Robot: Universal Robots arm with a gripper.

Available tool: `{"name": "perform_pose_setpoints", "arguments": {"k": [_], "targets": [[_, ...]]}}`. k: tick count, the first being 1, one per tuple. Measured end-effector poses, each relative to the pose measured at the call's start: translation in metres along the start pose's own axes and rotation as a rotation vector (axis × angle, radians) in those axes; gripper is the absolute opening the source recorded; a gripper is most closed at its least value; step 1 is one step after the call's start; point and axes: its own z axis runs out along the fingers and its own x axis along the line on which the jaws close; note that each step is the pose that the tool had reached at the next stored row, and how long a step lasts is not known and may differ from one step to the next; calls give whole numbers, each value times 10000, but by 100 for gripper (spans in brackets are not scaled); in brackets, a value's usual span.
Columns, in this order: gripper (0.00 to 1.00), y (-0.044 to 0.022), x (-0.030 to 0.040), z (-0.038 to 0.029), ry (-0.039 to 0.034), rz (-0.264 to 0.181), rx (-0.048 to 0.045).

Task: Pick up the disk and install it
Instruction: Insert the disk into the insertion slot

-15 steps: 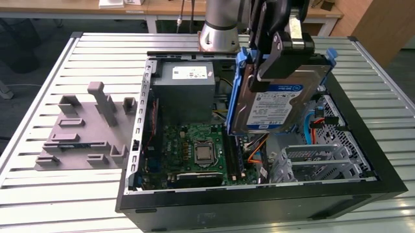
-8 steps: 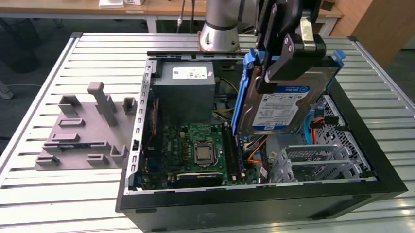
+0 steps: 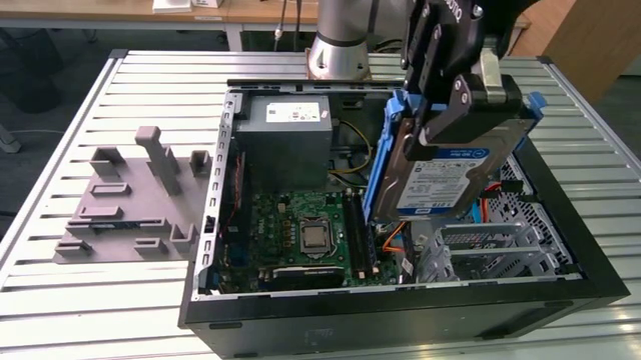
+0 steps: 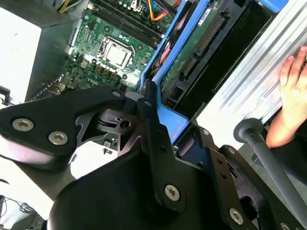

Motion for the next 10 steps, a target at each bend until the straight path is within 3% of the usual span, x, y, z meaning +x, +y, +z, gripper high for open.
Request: {"name": "perform_pose_setpoints", "arguments": {"k": [6, 10], "targets": [[37, -181, 30, 16, 0, -1, 0], [37, -208, 81, 31, 0, -1, 0]]}}
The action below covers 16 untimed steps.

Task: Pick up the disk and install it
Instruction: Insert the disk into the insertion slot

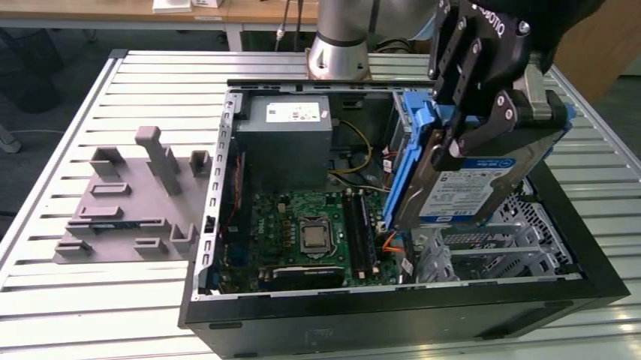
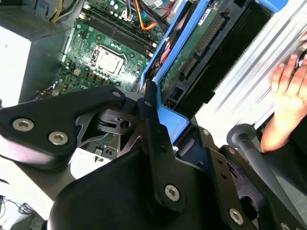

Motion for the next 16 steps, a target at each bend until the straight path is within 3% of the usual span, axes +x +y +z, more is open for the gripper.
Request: {"name": "perform_pose_setpoints", "arguments": {"k": [5, 16], "targets": [[37, -48, 66, 20, -1, 0, 0], [37, -323, 76, 59, 9, 1, 0]]}}
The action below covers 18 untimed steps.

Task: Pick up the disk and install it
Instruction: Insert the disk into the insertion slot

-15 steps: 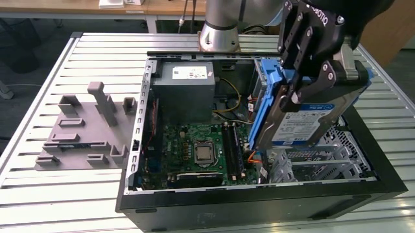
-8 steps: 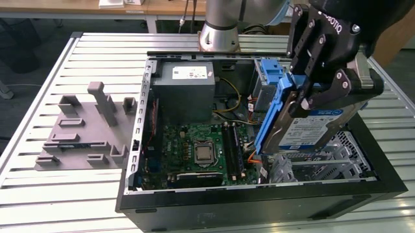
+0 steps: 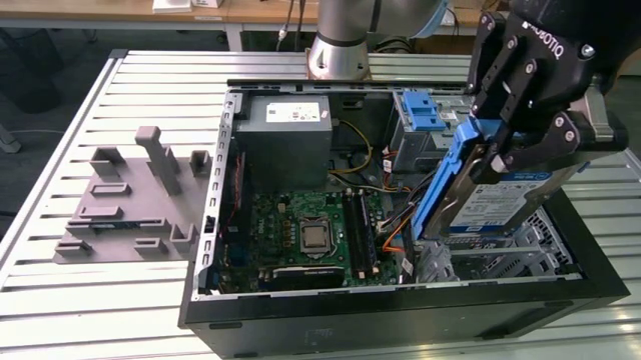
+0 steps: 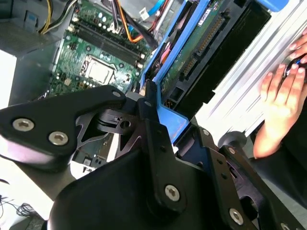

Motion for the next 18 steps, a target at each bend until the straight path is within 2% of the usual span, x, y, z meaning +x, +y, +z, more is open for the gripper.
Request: {"name": "perform_pose_setpoints", "arguments": {"k": [4, 11, 15, 18], "targets": [[37, -102, -4, 11, 2, 0, 0], [37, -126, -4, 12, 1, 2, 0], [37, -219, -7, 19, 0, 2, 0], [37, -264, -9, 44, 2, 2, 0]]}}
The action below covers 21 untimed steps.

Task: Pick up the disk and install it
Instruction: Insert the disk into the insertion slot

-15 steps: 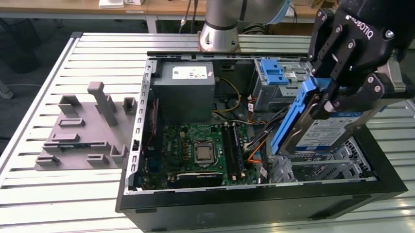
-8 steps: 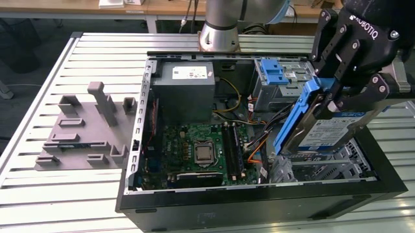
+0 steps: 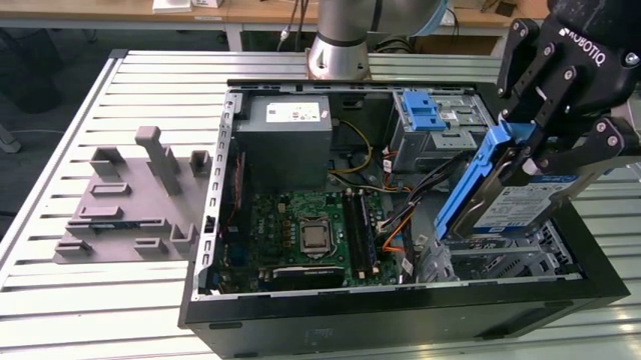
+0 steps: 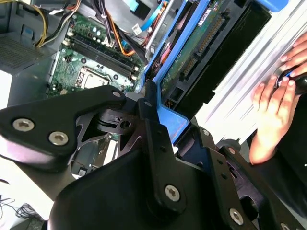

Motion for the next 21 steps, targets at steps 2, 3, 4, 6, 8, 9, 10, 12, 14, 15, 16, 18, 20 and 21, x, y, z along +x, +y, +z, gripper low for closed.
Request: {"name": "perform_pose_setpoints", "arguments": {"k": [2, 3, 4, 6, 8, 9, 10, 12, 14, 15, 16, 18, 20, 21], "targets": [[37, -20, -1, 20, 0, 0, 0], [37, -32, -1, 29, -1, 0, 1], [37, -46, -1, 36, -1, 0, 0], [37, -76, -2, 43, 2, 0, 0], [37, -97, -3, 47, 2, 0, 0], [37, -100, -3, 48, 0, 0, 0], [37, -100, -3, 48, 0, 0, 0], [37, -100, -3, 49, 1, 1, 1], [37, -102, -3, 56, -2, 15, 1], [37, -107, -4, 58, 0, 28, 1], [37, -111, -4, 61, 0, 40, 0], [37, -120, -4, 66, 1, 54, 1], [37, -127, -4, 71, 0, 57, 1], [37, -133, -5, 72, 0, 57, 1]]}}
